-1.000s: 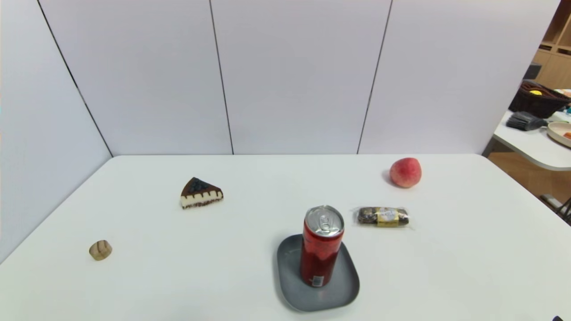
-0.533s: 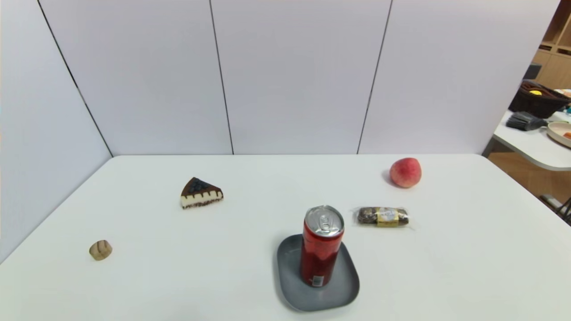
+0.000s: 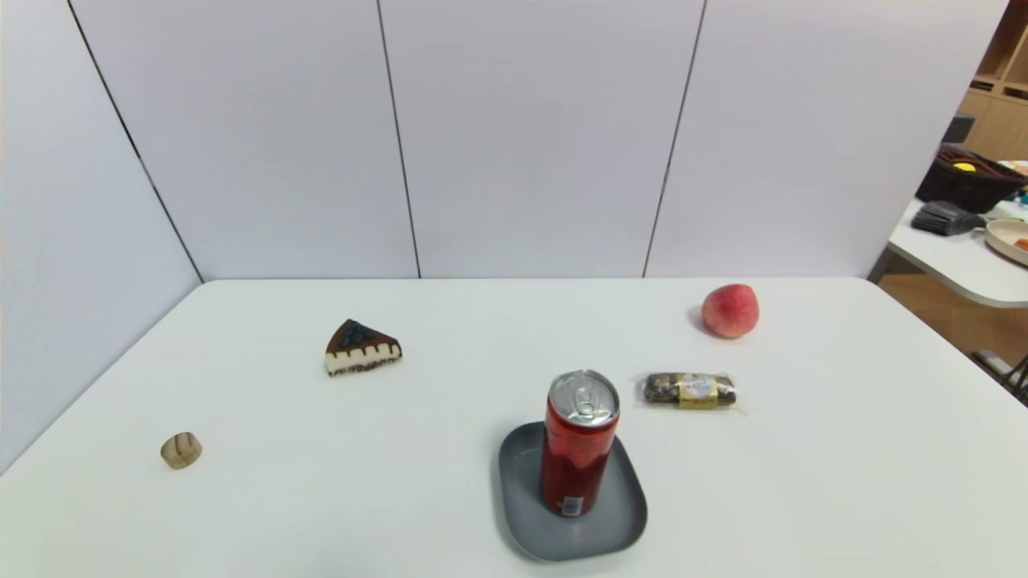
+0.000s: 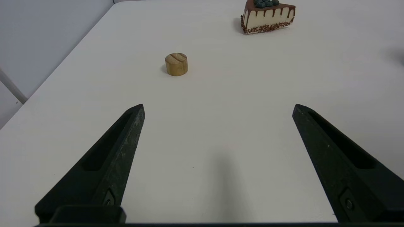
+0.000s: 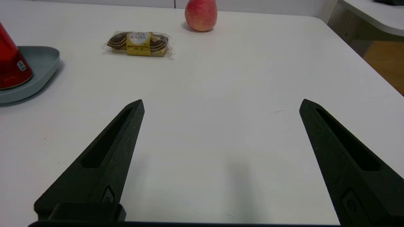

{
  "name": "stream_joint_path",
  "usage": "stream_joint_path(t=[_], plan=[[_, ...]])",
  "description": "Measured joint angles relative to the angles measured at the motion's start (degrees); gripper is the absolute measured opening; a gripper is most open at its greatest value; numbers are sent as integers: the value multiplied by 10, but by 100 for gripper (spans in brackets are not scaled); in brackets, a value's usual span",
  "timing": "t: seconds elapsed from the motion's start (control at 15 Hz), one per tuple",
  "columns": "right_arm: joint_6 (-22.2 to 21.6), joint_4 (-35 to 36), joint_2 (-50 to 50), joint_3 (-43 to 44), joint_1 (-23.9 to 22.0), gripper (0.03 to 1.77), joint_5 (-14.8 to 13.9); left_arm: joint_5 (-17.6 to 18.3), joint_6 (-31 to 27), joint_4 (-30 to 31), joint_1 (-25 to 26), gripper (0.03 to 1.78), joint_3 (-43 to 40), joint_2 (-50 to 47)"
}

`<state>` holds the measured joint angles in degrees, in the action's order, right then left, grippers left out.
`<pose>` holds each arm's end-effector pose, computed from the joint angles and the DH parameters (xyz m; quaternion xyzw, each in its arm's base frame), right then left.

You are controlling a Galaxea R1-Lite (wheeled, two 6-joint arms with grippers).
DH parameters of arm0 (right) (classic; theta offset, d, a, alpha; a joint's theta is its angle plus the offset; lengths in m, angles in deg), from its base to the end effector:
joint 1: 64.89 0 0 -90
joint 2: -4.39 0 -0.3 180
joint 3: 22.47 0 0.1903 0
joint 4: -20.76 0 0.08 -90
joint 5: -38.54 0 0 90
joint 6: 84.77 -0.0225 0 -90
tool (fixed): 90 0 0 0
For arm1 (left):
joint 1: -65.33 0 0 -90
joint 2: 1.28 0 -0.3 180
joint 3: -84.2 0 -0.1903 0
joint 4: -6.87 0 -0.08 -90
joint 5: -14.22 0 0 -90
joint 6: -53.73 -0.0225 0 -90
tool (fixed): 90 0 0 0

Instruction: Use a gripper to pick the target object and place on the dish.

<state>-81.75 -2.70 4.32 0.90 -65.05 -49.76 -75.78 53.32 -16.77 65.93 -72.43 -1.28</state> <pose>-0.0229 0.0007 0.0753 -0.0263 -0.0002 0.0134 0.9996 -0.0228 -0.0002 0.0750 0.0036 0.0024 0.0052 1.0000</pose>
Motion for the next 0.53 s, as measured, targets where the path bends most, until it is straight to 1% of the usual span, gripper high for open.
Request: stream_joint_path(t=[0.27,0.53], plan=[[10,1,0,0,0,170,0,0,0,0,0,169,0,0],[6,0,0,0,0,170,0,0,0,0,0,169,0,0]])
